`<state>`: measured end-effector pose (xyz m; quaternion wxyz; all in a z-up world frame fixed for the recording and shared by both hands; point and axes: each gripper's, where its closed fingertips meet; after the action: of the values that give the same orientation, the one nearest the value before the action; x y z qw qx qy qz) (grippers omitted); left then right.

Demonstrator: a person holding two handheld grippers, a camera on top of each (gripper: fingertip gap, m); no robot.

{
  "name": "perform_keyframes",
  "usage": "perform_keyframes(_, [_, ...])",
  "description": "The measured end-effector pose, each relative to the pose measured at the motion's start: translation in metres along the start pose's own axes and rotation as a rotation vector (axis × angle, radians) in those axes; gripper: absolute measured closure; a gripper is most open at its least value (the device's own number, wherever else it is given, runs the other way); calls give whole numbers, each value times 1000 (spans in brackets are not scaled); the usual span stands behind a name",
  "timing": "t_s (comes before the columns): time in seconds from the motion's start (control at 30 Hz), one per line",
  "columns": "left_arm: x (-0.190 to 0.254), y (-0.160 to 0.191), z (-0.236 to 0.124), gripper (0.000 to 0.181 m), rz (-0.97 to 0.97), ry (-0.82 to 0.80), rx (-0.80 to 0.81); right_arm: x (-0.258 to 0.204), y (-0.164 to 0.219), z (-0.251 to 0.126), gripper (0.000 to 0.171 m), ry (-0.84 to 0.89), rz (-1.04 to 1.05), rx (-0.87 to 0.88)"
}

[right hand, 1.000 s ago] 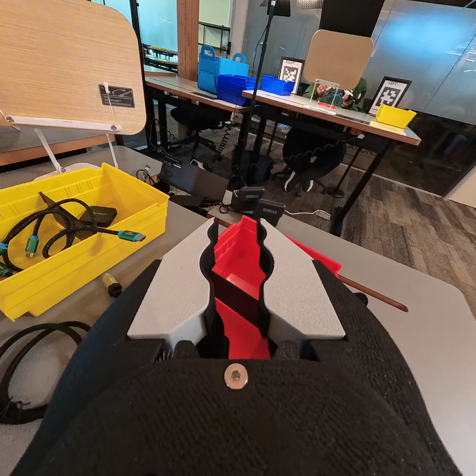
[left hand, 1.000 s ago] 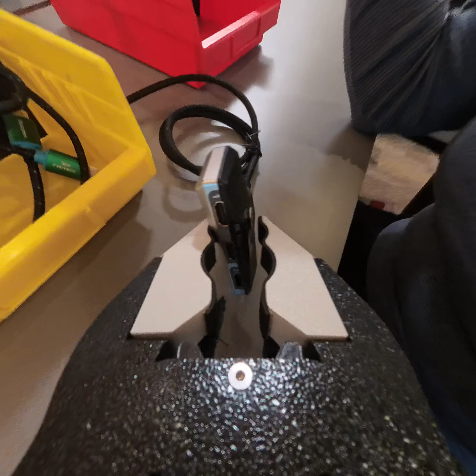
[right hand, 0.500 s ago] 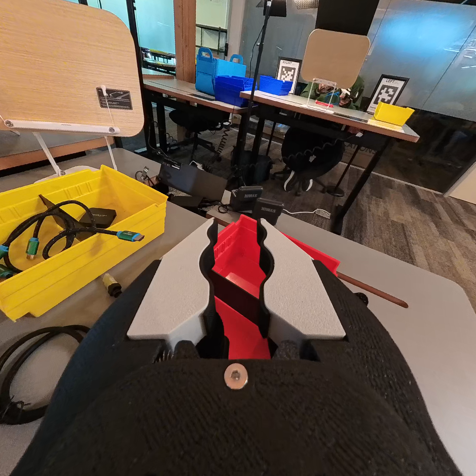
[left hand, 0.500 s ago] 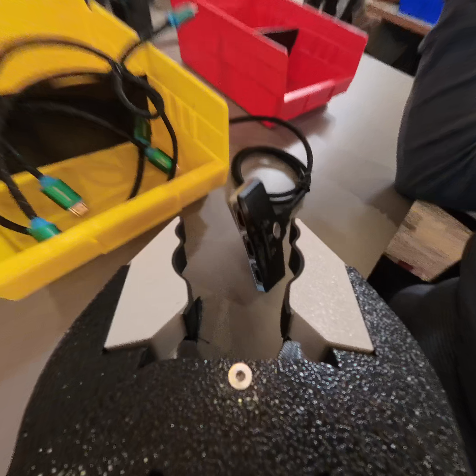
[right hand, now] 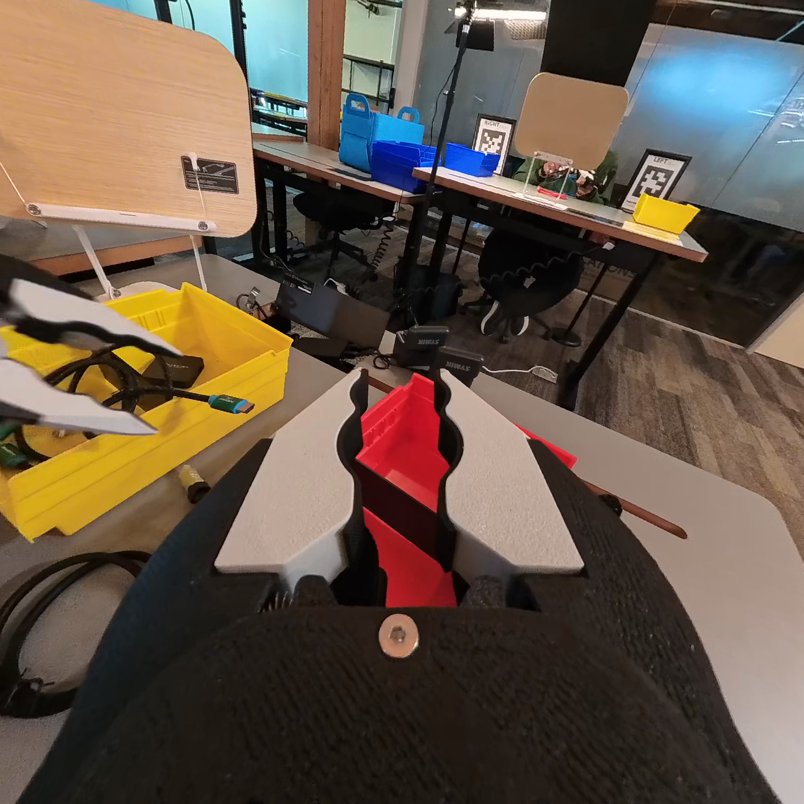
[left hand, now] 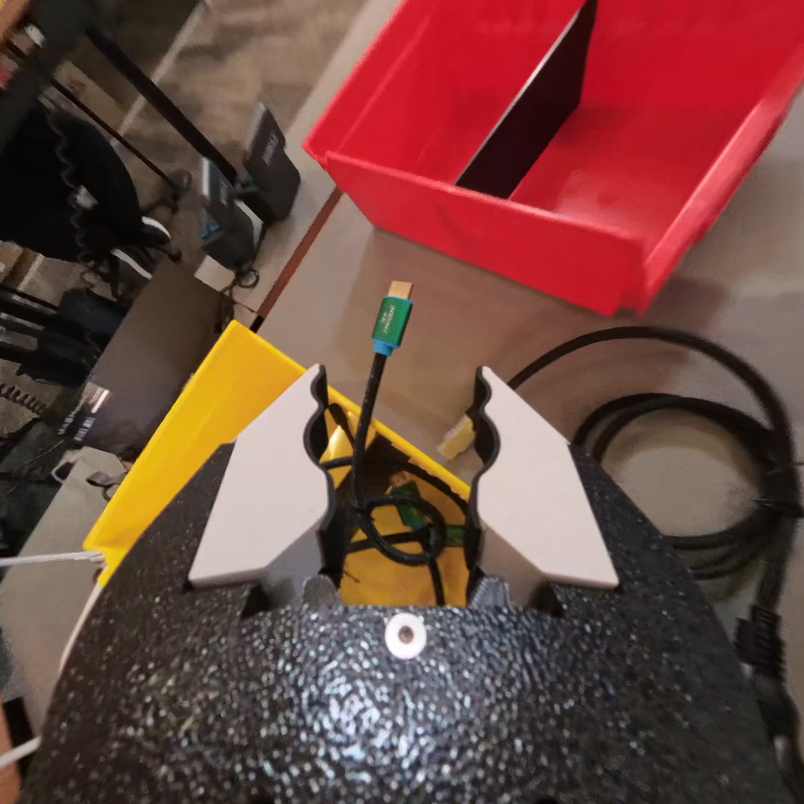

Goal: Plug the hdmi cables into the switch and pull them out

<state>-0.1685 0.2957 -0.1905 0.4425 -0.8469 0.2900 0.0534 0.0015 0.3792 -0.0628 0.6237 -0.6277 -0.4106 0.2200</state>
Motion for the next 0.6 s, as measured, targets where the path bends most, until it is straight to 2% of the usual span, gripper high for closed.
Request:
perform_keyframes(0.1, [-5, 10, 31, 120, 47, 41, -133, 0, 0, 0, 142, -4, 4, 3])
perform_keyframes(0.2, [-9, 21, 46, 131, 98, 49, -227, 1, 0, -1, 142, -6, 10, 7])
perform_keyframes(0.23, [-10, 22, 47, 142, 113, 45, -244, 2, 0, -1, 142, -6, 12, 10])
perform_keyframes(0.3, [-14, 21, 44, 176, 142, 28, -251, 2, -1, -1, 142, -6, 15, 16])
perform_keyframes(0.43, [-32, 5, 16, 177, 182, -69, -218, 3, 0, -1, 142, -9, 20, 17])
perform_keyframes(0.6, [-67, -33, -49, 177, 204, -212, -108, 4, -1, -1, 142, -10, 25, 25])
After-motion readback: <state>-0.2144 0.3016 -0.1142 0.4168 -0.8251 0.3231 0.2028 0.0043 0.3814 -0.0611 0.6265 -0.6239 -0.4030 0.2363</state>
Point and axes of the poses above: each gripper's, where its closed fingertips meet, z out along the fingers, y out of its underside, x = y × z across the jaws, and after that the axes turned 3 degrees about -z, right-handed
